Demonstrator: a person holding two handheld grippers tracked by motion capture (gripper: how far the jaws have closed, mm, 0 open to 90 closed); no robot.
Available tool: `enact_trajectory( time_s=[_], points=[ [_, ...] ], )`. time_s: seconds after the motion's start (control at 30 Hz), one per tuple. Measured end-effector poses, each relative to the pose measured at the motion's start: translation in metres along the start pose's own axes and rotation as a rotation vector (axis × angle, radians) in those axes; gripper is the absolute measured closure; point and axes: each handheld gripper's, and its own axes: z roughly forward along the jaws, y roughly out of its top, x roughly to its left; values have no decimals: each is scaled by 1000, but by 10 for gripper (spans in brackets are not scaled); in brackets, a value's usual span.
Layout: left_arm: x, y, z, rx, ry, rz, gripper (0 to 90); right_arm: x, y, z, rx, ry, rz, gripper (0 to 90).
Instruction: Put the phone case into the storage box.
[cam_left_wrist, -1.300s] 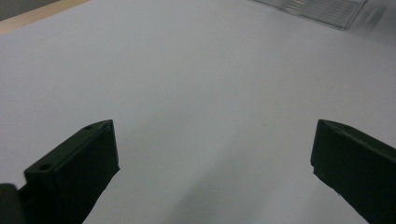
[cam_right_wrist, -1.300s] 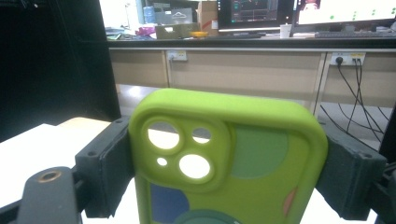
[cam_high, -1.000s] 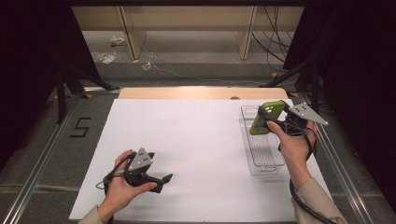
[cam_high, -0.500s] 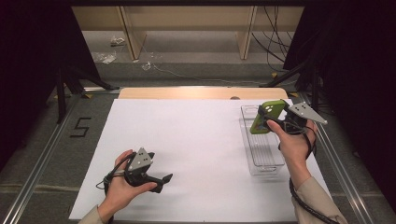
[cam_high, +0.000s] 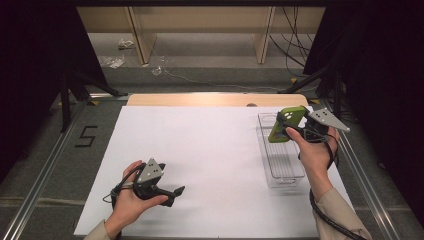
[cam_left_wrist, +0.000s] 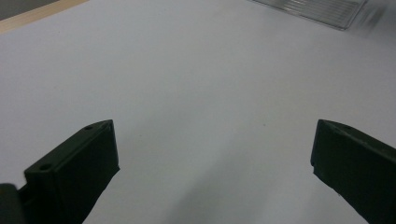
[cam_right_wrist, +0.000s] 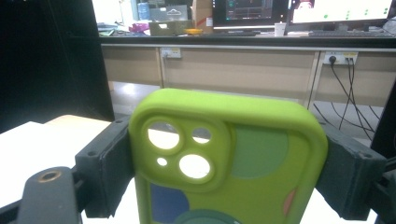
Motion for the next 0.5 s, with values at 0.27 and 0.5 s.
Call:
enact_trajectory(
  time_s=[0.27,0.5],
  points=[
    [0,0,0,1,0,-1,2,-1,-1,3,5,-3,-1,171],
    [0,0,0,1,0,-1,2,-2,-1,5,6,-5,-2,172]
  ],
)
